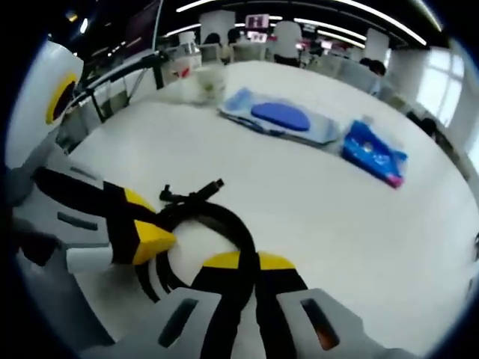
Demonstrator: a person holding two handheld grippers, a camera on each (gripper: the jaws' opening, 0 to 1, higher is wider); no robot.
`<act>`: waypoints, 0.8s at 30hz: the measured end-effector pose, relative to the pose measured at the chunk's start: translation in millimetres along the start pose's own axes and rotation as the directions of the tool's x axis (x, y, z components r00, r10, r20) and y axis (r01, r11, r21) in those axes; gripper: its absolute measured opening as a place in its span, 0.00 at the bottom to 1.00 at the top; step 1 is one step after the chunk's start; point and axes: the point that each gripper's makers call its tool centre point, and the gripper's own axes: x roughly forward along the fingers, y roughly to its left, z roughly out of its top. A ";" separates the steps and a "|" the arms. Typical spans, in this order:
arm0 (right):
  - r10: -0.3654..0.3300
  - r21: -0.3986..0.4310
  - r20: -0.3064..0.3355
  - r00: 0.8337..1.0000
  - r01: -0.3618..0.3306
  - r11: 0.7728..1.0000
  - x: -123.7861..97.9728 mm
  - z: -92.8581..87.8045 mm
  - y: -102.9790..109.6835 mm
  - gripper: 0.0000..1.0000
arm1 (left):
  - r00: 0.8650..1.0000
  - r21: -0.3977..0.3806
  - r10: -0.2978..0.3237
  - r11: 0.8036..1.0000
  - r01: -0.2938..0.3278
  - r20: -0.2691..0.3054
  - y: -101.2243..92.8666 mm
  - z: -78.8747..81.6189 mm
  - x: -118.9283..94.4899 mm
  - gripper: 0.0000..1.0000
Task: Arrange the tabletop items into an orderly group along one side of the table until the central work area is clear of visible clutter.
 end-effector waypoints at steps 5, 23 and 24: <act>0.005 -0.002 -0.005 1.000 -0.005 1.000 -1.7 4.3 -0.6 0.01 | 1.000 -0.005 -0.007 1.000 0.007 -0.007 -0.9 0.8 -0.7 0.12; -0.033 0.051 0.051 0.998 0.031 0.998 -4.1 40.2 -26.3 0.01 | 0.998 -0.045 -0.054 0.997 0.055 0.020 1.7 46.3 4.2 0.11; -0.036 0.052 0.053 0.998 0.033 0.998 -3.5 42.4 -28.1 0.01 | 0.998 -0.044 -0.056 0.997 0.056 0.023 1.3 49.0 4.5 0.11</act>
